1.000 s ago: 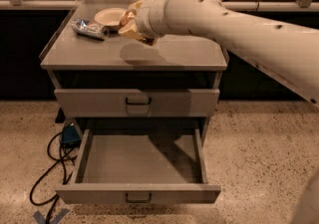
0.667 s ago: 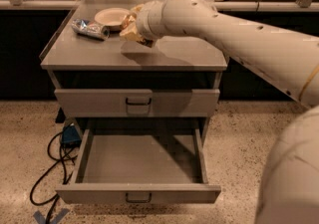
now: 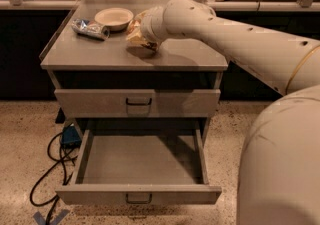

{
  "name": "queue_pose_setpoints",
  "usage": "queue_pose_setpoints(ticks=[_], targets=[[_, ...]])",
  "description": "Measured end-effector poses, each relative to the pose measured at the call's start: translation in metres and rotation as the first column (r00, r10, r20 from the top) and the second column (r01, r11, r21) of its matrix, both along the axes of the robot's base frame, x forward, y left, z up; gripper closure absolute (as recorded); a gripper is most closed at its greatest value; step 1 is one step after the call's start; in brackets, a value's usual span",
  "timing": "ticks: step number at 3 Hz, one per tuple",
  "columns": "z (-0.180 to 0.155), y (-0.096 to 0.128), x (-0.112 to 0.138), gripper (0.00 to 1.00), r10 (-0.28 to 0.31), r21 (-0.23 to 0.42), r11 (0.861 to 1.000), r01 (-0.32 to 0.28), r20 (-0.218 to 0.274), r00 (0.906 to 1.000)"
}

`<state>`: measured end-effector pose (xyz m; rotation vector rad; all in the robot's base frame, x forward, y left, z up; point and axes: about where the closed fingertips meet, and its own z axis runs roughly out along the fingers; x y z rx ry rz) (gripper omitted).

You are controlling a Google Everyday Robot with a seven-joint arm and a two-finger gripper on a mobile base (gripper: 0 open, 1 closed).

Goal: Pick orange can from middle drawer and place on counter

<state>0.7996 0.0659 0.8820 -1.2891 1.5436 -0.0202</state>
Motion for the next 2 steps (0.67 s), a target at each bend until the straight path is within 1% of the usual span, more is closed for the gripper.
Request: queue_pose_setpoints(ticks=[1, 2], targets=[[0.0000, 0.0000, 0.0000, 0.81, 0.000, 0.000, 1.000, 0.000, 0.000, 1.0000], [0.0000, 0.0001, 0.0000, 0.58, 0.000, 0.000, 1.000, 0.000, 0.000, 1.0000]])
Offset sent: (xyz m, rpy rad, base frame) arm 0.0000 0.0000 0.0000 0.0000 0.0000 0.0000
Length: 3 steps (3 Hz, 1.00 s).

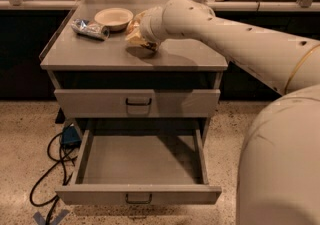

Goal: Pick orange can from middle drawer and place on counter

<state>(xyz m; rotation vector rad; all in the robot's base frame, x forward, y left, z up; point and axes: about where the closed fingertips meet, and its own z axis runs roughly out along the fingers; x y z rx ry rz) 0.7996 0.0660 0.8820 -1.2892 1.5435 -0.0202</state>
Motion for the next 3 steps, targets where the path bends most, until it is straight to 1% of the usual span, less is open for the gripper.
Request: queue_pose_setpoints(ticks=[2, 3], targets=[[0.0000, 0.0001, 0.0000, 0.11, 0.000, 0.000, 1.000, 0.000, 0.000, 1.0000], [0.0000, 0.0001, 0.0000, 0.00, 0.000, 0.000, 1.000, 0.000, 0.000, 1.0000]])
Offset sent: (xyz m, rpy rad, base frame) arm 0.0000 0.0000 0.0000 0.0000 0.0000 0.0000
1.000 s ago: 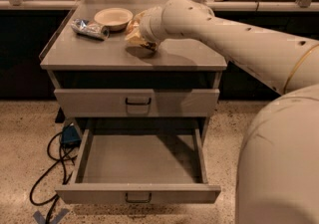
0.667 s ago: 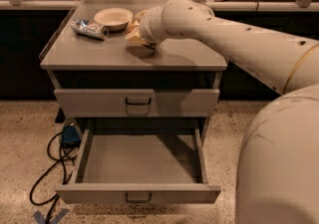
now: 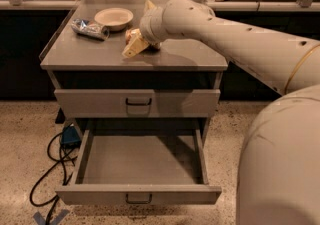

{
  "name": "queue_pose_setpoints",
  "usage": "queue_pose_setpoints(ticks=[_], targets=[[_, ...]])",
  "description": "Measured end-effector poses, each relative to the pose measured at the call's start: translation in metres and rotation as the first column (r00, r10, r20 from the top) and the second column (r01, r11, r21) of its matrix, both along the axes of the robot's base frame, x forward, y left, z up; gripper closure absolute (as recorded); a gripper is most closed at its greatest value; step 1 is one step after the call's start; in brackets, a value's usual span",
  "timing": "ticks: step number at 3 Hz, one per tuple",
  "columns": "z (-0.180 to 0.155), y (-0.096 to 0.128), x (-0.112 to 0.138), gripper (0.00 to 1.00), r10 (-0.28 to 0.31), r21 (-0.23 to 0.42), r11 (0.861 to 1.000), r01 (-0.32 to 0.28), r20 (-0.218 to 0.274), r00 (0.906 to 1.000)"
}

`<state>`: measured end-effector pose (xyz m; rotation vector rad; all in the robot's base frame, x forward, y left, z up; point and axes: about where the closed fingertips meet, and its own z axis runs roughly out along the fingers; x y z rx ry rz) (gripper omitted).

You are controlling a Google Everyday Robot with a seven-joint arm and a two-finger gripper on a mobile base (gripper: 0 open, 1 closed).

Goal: Pick orange can from middle drawer and place on counter

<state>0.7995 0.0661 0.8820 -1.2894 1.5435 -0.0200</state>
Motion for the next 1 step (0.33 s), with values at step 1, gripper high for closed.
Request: queue_pose_setpoints(ticks=[1], targets=[[0.0000, 0.0000, 0.0000, 0.00, 0.000, 0.000, 1.000, 0.000, 0.000, 1.0000]])
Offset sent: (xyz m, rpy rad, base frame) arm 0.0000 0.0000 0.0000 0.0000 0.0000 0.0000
